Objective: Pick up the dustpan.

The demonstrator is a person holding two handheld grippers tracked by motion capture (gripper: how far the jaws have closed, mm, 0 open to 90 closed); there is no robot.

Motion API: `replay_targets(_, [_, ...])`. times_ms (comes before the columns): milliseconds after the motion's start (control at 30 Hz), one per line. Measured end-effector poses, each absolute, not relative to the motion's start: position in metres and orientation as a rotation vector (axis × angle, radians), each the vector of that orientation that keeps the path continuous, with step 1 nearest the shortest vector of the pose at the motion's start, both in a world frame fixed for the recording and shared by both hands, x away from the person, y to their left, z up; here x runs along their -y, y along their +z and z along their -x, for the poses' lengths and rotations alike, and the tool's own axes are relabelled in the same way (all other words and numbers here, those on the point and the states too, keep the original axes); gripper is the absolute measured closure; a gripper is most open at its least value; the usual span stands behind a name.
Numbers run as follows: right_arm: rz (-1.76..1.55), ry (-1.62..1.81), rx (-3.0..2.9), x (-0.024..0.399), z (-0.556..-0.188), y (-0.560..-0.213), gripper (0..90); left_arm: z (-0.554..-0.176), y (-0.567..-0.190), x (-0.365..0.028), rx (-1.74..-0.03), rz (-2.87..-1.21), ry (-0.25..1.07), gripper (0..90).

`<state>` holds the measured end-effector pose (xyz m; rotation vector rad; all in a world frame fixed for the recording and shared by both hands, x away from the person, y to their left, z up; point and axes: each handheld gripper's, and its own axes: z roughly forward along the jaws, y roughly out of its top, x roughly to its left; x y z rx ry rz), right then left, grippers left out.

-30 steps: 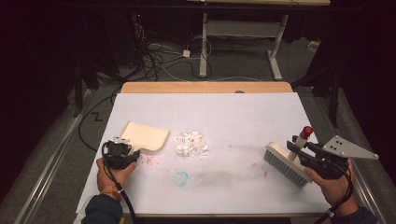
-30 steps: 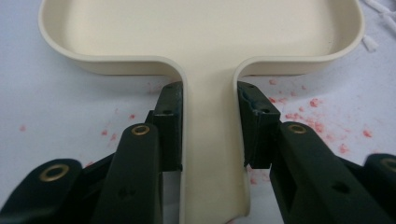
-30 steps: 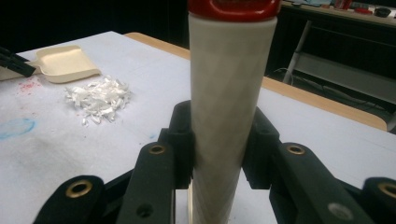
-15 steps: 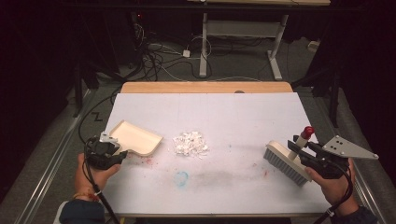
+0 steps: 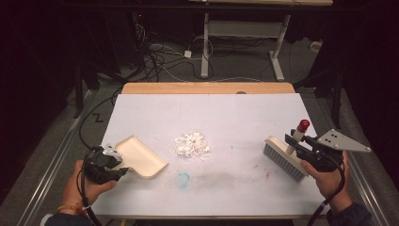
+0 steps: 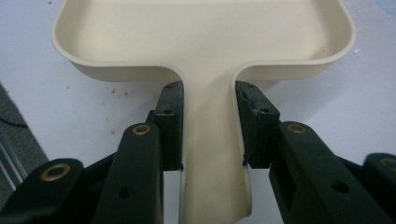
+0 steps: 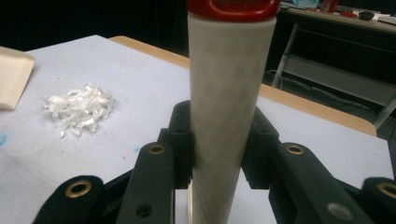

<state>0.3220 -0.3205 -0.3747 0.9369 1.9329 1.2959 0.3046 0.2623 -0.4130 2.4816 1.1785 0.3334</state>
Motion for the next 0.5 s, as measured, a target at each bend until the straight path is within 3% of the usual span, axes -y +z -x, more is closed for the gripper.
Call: replay_targets(500, [-0.966, 1.276, -1.942, 0.280, -0.387, -0.372, 70.0, -0.302, -0.414, -0.245, -1.057, -2.560, 0.287, 63.5])
